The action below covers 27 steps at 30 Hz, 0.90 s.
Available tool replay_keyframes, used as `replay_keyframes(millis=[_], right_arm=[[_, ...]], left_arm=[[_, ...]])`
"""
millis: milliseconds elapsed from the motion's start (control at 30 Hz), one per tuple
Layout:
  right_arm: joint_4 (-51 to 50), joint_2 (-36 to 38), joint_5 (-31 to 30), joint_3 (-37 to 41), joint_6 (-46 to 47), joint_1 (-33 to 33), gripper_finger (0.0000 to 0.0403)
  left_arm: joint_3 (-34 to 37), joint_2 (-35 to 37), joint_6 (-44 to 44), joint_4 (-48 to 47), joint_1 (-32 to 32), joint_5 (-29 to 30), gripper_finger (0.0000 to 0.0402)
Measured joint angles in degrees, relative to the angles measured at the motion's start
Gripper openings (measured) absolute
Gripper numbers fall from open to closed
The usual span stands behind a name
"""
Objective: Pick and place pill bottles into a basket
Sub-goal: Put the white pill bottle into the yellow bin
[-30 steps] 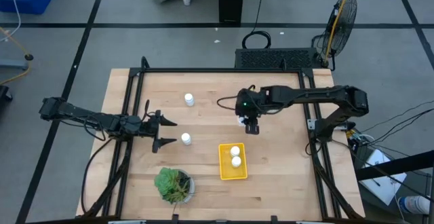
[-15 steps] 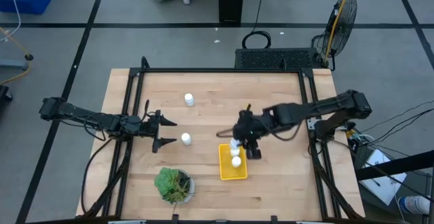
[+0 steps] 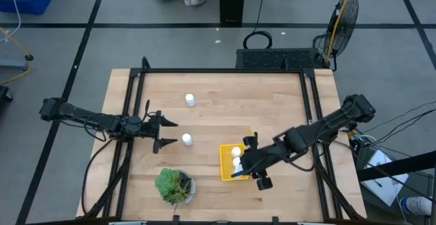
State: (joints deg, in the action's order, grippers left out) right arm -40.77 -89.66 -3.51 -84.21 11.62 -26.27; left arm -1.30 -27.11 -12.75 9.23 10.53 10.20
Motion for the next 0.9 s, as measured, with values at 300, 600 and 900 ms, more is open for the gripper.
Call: replay_keyframes(millis=[300, 600, 900], right_arm=[[-1.1, -6.1, -0.8, 0.6, -1.3, -0.1, 0.0149], [-1.5, -10.6, -0.8, 0.6, -2.7, 0.0, 0.0150], [-1.4, -13.2, -1.1, 0.6, -3.5, 0.3, 0.0152]], left_arm=[[0.0, 0.0, -0.1, 0.0, 0.0, 0.3, 0.0347], [0.0, 0.0, -0.5, -0.1, 0.0, 0.3, 0.0347], [0.0, 0.0, -0.7, -0.2, 0.0, 0.2, 0.0347]])
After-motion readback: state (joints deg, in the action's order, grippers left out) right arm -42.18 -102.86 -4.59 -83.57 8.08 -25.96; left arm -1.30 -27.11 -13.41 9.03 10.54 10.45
